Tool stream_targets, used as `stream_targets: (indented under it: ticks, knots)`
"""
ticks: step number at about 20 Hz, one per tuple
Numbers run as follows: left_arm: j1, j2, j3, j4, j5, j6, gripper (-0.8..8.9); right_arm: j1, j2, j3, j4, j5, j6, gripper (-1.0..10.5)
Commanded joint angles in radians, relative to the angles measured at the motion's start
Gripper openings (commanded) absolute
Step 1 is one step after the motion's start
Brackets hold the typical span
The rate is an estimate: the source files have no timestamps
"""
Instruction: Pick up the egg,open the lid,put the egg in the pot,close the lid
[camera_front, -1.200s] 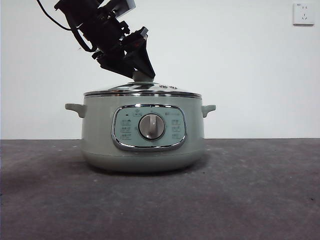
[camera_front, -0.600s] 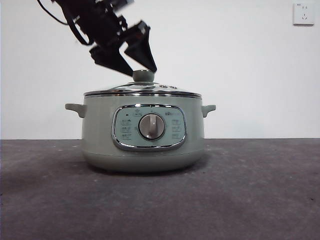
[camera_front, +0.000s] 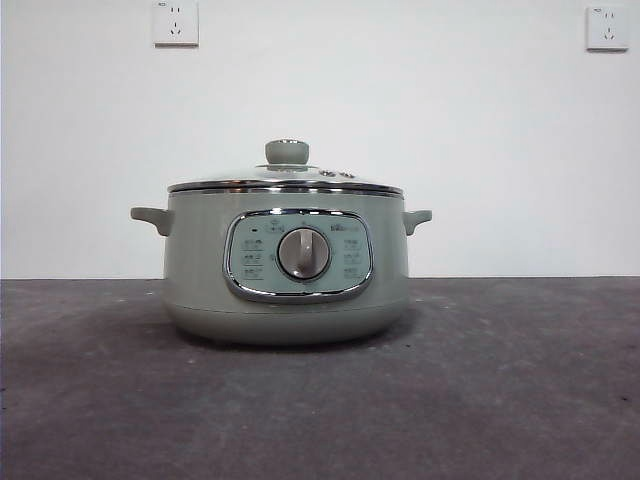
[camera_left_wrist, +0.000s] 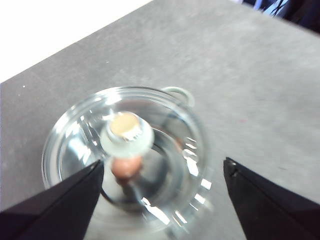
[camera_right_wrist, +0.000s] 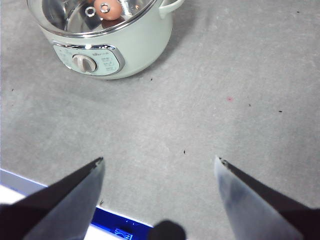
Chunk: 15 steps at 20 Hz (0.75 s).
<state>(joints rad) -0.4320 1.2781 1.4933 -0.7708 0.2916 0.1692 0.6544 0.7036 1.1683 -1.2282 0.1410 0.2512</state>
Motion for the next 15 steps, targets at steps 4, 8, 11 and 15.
stream_targets:
  ticks: [4, 8, 11, 15]
  knots:
    - [0.001, -0.19, -0.005, -0.218, 0.004, -0.057, 4.09, 0.002, -0.002, -0.008, 0.008, 0.002, 0.007, 3.7]
    - [0.001, -0.265, -0.005, -0.328, 0.003, -0.057, 4.09, 0.002, -0.002, -0.008, 0.009, 0.001, 0.007, 3.7]
    - [0.001, -0.276, -0.005, -0.356, 0.003, -0.057, 4.09, 0.002, -0.001, -0.008, 0.008, 0.001, 0.007, 3.7]
    - [0.001, -0.274, -0.005, -0.372, 0.003, -0.057, 4.01, 0.002, -0.001, -0.008, -0.013, 0.0, 0.008, 3.7]
